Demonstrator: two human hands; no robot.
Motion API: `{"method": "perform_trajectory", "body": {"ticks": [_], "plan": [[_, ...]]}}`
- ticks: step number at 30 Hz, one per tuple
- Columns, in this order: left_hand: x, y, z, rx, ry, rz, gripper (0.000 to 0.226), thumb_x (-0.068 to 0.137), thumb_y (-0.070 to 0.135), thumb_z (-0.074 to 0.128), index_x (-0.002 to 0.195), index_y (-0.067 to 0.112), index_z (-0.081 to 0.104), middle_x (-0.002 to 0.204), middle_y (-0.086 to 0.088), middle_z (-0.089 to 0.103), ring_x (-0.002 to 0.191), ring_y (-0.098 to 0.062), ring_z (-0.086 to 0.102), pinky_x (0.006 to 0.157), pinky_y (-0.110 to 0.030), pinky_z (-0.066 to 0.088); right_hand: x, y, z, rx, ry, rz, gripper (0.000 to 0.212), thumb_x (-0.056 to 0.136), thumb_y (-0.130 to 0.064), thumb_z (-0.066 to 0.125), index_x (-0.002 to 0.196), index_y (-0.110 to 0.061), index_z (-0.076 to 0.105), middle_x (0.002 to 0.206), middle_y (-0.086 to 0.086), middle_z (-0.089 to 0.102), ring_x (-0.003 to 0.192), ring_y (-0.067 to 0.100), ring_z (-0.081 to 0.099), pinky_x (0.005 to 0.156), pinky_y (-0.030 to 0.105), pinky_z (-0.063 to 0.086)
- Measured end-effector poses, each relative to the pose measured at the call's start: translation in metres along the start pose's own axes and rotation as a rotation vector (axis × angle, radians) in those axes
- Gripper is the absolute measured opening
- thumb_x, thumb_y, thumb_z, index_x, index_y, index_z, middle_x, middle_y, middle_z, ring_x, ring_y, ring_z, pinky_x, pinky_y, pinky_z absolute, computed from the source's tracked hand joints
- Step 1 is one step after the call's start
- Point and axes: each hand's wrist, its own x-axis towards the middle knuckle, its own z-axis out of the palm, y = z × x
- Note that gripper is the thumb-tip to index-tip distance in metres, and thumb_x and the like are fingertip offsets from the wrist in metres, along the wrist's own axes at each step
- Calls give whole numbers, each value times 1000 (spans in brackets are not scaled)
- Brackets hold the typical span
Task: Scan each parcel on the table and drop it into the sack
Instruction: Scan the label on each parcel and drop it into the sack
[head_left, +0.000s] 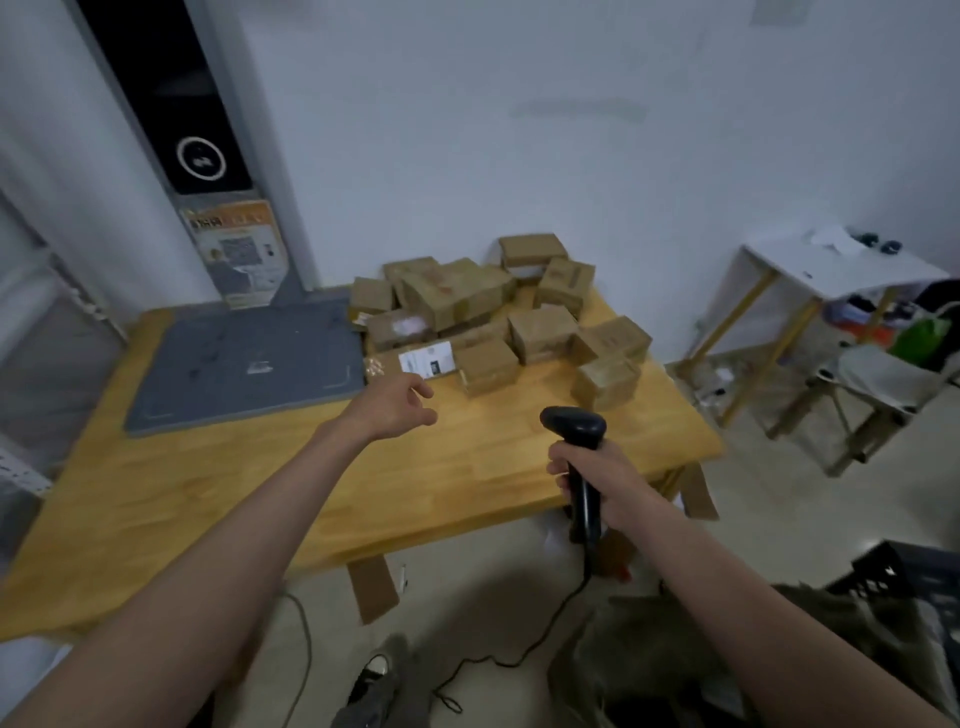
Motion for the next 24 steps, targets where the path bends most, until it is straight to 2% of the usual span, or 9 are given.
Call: {"method": "perform_trajectory", "body": {"ticks": [5,9,16,19,24], "plan": [[30,-29,-24,31,44,-30,40,84,30,76,120,16,65,104,-1,68,96,-18,63,88,-36,52,28,-28,29,-56,-9,-42,7,86,1,68,93,0,65,75,11,62,63,18,55,58,28,48],[73,-61,-43,5,14,-70,41,82,28,76,121,18,65,110,-1,68,103,-19,63,93,-39,53,64,-57,64,-126,-30,-85,4,88,2,65,85,0,63,71,9,60,64,18,54,61,29,48],[173,-120,-75,49,-42,-59,40,87,29,74,123,18,62,120,1,60,107,-20,59,79,-29,46,136,-98,142,-155,-18,-81,10,89,4,64,95,-3,63,74,9,58,66,18,55,63,29,50],[214,-146,-85,48,-103,-50,34,90,25,71,122,16,63,125,-4,61,107,-21,59,79,-28,46,164,-112,171,-148,-4,-67,15,88,6,62,101,-2,61,75,11,57,64,19,53,63,31,48],[274,-184,-92,-5,-159,-41,36,87,24,73,120,13,64,120,-6,63,106,-23,61,82,-30,50,212,-132,201,-172,43,-56,14,85,11,59,92,-2,59,71,13,52,57,18,49,58,30,43]]}}
